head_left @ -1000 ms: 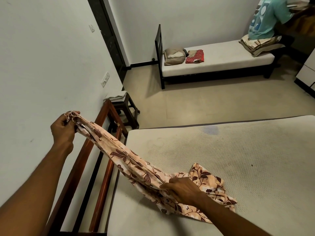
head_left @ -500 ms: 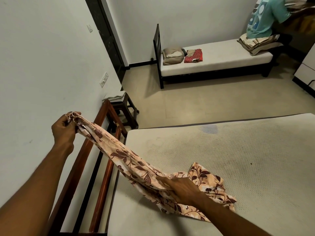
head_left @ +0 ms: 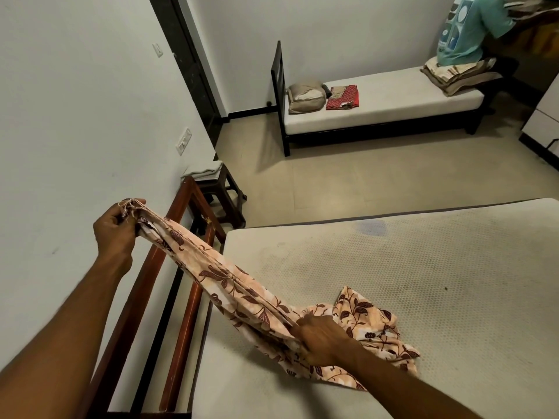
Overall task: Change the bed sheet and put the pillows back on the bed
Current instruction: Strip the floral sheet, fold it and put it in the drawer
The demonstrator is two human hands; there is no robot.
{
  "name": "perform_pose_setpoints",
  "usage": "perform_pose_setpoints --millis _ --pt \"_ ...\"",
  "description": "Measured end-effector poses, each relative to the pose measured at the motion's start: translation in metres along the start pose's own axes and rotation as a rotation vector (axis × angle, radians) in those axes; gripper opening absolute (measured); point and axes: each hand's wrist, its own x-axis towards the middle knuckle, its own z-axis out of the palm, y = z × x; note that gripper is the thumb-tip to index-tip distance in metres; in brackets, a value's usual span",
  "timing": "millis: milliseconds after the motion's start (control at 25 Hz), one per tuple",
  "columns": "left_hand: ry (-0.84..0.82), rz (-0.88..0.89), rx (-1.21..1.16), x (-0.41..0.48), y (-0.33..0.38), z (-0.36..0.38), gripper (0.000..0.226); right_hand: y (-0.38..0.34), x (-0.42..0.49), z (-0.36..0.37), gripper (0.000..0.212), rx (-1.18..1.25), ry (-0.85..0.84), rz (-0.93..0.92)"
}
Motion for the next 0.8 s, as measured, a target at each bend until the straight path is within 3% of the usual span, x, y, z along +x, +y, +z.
perform_pose_setpoints --millis 160,280,520,640,800 --pt "0.013 0.006 0.009 0.002 0.008 0.002 0.029 0.001 0.006 0.005 0.034 -0.078 0.072 0.119" --pt "0.007 0.035 0.003 0.009 0.012 -0.001 0.028 0.017 0.011 0.001 0.020 -0.187 0.123 0.237" --pt "0.026 0.075 -0.005 0.017 0.028 -0.003 0.031 0.088 0.014 -0.072 0.014 -0.210 0.470 0.398" --pt "0.035 0.093 -0.017 0.024 0.040 -0.001 0.024 0.117 0.020 -0.132 0.019 -0.099 0.666 0.436" --pt "0.042 0.124 -0.048 0.038 0.070 0.009 0.024 0.129 0.035 -0.217 0.015 0.367 0.885 0.447"
